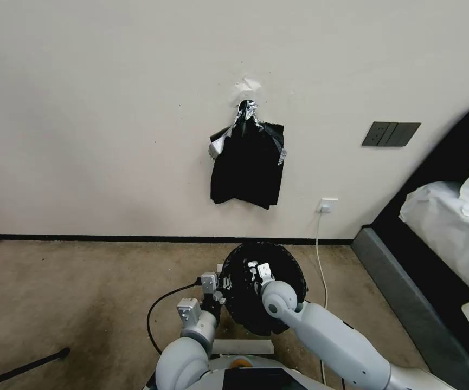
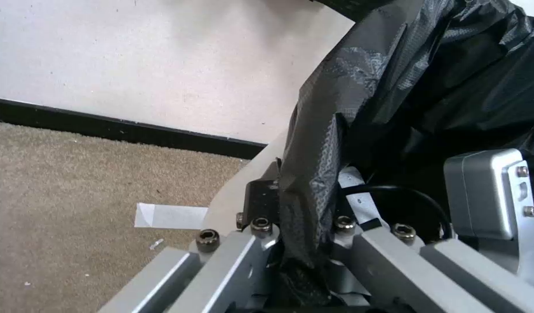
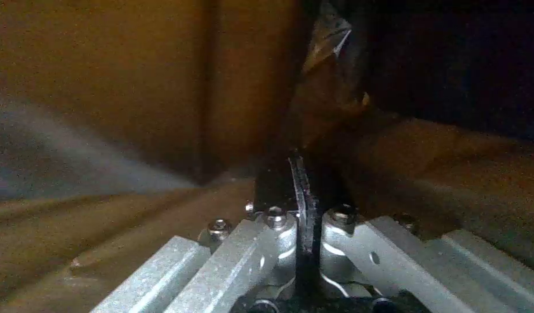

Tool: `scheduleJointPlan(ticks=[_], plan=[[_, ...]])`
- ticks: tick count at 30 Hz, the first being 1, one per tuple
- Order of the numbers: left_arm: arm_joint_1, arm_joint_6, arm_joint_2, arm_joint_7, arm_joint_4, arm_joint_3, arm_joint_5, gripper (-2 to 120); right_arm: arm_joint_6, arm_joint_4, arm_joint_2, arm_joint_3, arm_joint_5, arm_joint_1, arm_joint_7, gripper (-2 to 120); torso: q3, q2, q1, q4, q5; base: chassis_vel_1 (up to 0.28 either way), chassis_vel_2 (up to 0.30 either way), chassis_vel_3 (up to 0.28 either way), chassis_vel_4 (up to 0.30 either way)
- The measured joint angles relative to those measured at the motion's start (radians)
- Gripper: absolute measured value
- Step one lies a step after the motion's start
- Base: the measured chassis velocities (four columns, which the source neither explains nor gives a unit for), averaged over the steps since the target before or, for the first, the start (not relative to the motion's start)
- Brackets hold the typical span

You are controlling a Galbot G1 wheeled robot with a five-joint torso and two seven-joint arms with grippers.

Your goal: Place a trash bag onto the trash bin.

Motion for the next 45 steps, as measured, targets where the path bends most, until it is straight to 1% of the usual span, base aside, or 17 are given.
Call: scheduleJointPlan(ticks=[7, 12, 14, 15, 18, 19, 25, 26, 29, 30, 32, 33, 36, 38, 39, 40, 45], plan=[[-0.003, -0.001, 0.006, -0.003, 0.007, -0.005, 0.002, 1, -0.001, 0.027, -0.013, 0.000, -0.002, -0.005, 0.005, 0, 0.000, 0.000, 0.000, 0.0000, 0.0001, 0.000, 0.000, 0.000, 0.000], [-0.012, 0.013, 0.003, -0.030, 0.030, -0.014, -0.004, 1, -0.013, 0.099, -0.035, 0.003, 0.005, -0.019, 0.015, 0, 0.000, 0.000, 0.000, 0.0001, -0.0001, 0.000, 0.000, 0.000, 0.000], [-0.021, 0.021, -0.004, -0.051, 0.042, -0.017, -0.013, 1, -0.033, 0.162, -0.053, 0.020, 0.041, -0.037, 0.019, 10, 0.000, 0.000, 0.000, 0.0000, 0.0003, 0.000, 0.000, 0.000, 0.000], [-0.021, 0.021, -0.004, -0.051, 0.042, -0.017, -0.013, 1, -0.033, 0.162, -0.053, 0.020, 0.041, -0.037, 0.019, 10, 0.000, 0.000, 0.000, 0.0000, 0.0003, 0.000, 0.000, 0.000, 0.000], [-0.035, 0.037, -0.023, -0.088, 0.064, -0.017, -0.042, 1, -0.058, 0.241, -0.080, 0.045, 0.069, -0.067, 0.021, 26, 0.000, 0.000, 0.000, 0.0000, 0.0001, 0.000, 0.000, 0.000, 0.000], [-0.035, 0.037, -0.023, -0.088, 0.064, -0.017, -0.042, 1, -0.058, 0.241, -0.080, 0.045, 0.069, -0.067, 0.021, 26, 0.000, 0.000, 0.000, 0.0000, 0.0001, 0.000, 0.000, 0.000, 0.000], [-0.060, 0.068, -0.047, -0.176, 0.120, -0.027, -0.098, 1, -0.064, 0.380, -0.121, 0.111, 0.087, -0.151, -0.037, 50, 0.000, 0.000, 0.000, 0.0000, 0.0002, 0.000, 0.000, 0.000, 0.000], [-0.060, 0.068, -0.047, -0.176, 0.120, -0.027, -0.098, 1, -0.064, 0.380, -0.121, 0.111, 0.087, -0.151, -0.037, 50, 0.000, 0.000, 0.000, 0.0000, 0.0002, 0.000, 0.000, 0.000, 0.000], [-0.088, 0.087, -0.073, -0.283, 0.151, -0.043, -0.231, 1, -0.063, 0.431, -0.131, 0.171, 0.061, -0.213, -0.086, 65, 0.000, 0.000, 0.000, -0.0001, 0.0000, 0.000, 0.000, 0.000, 0.000], [-0.088, 0.087, -0.073, -0.283, 0.151, -0.043, -0.231, 1, -0.063, 0.431, -0.131, 0.171, 0.061, -0.213, -0.086, 65, 0.000, 0.000, 0.000, -0.0001, 0.0000, 0.000, 0.000, 0.000, 0.000], [-0.108, 0.090, -0.089, -0.352, 0.178, -0.063, -0.314, 1, -0.059, 0.451, -0.143, 0.210, 0.026, -0.262, -0.121, 76, 0.000, 0.000, 0.000, 0.0002, 0.0001, 0.000, 0.000, 0.000, 0.000], [-0.108, 0.090, -0.089, -0.352, 0.178, -0.063, -0.314, 1, -0.059, 0.451, -0.143, 0.210, 0.026, -0.262, -0.121, 76, 0.000, 0.000, 0.000, 0.0002, 0.0001, 0.000, 0.000, 0.000, 0.000], [-0.124, 0.091, -0.094, -0.399, 0.207, -0.071, -0.356, 1, -0.048, 0.457, -0.153, 0.237, -0.014, -0.311, -0.146, 91, 0.000, 0.000, 0.000, -0.0001, 0.0001, 0.000, 0.000, 0.000, 0.000], [-0.125, 0.091, -0.094, -0.401, 0.210, -0.071, -0.357, 1, -0.047, 0.457, -0.153, 0.240, -0.019, -0.316, -0.149, 92, 0.000, 0.000, 0.000, -0.0001, 0.0001, 0.000, 0.000, 0.000, 0.000], [-0.133, 0.090, -0.095, -0.417, 0.222, -0.073, -0.377, 1, -0.041, 0.458, -0.152, 0.249, -0.040, -0.339, -0.158, 99, 0.000, 0.000, 0.000, 0.0000, 0.0001, 0.000, 0.000, 0.000, 0.000], [-0.136, 0.090, -0.096, -0.427, 0.227, -0.073, -0.390, 1, -0.038, 0.458, -0.150, 0.251, -0.047, -0.347, -0.160, 100, 0.000, 0.000, 0.000, -0.0001, 0.0000, 0.000, 0.000, 0.000, 0.000], [-0.141, 0.090, -0.088, -0.444, 0.242, -0.071, -0.404, 1, -0.032, 0.458, -0.148, 0.259, -0.062, -0.364, -0.164, 100, 0.000, 0.000, 0.000, 0.0000, 0.0001, 0.000, 0.000, 0.000, 0.000]])
